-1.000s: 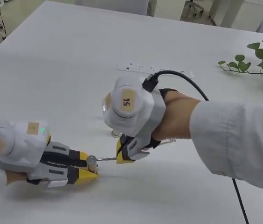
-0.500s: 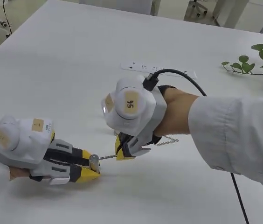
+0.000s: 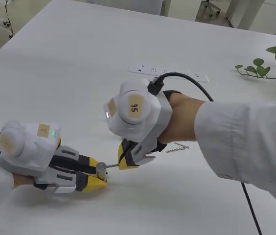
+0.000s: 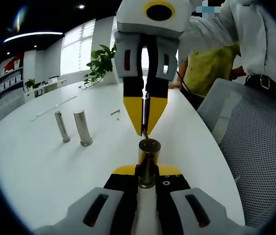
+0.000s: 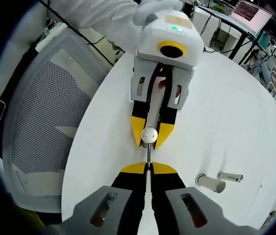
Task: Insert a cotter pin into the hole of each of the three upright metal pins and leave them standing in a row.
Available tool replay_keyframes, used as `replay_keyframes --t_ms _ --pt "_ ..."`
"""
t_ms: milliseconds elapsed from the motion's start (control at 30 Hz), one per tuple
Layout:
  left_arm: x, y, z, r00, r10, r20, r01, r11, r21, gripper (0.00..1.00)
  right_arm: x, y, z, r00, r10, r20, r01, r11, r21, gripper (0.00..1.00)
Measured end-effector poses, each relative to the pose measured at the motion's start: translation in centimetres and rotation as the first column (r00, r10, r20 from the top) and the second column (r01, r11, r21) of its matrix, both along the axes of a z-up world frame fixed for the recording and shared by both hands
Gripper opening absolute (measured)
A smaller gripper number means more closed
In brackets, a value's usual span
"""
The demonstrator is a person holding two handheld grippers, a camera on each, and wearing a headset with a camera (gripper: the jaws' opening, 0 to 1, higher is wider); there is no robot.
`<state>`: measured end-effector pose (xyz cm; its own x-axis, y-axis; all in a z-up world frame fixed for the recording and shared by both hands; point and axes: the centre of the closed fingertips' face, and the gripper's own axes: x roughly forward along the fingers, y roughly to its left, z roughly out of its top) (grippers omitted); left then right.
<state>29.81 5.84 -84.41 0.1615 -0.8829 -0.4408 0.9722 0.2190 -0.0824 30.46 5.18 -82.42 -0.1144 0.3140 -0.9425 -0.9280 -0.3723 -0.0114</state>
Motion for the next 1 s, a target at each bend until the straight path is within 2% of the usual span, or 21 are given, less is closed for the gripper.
replay_keyframes --t_ms 467,1000 --pt "0.0 -0.1 0.0 1.0 0.0 -0.004 0.0 1.0 -0.002 0.11 -0.7 1.4 0.0 1.0 0.016 -0.016 -0.016 1.0 0.018 0.03" --pt "-0.1 -0.3 0.0 1.0 0.001 -0.004 -0.001 1.0 -0.002 0.11 -1.1 1.7 0.1 0.999 0.033 -0.018 -0.033 0.999 0.016 0.03"
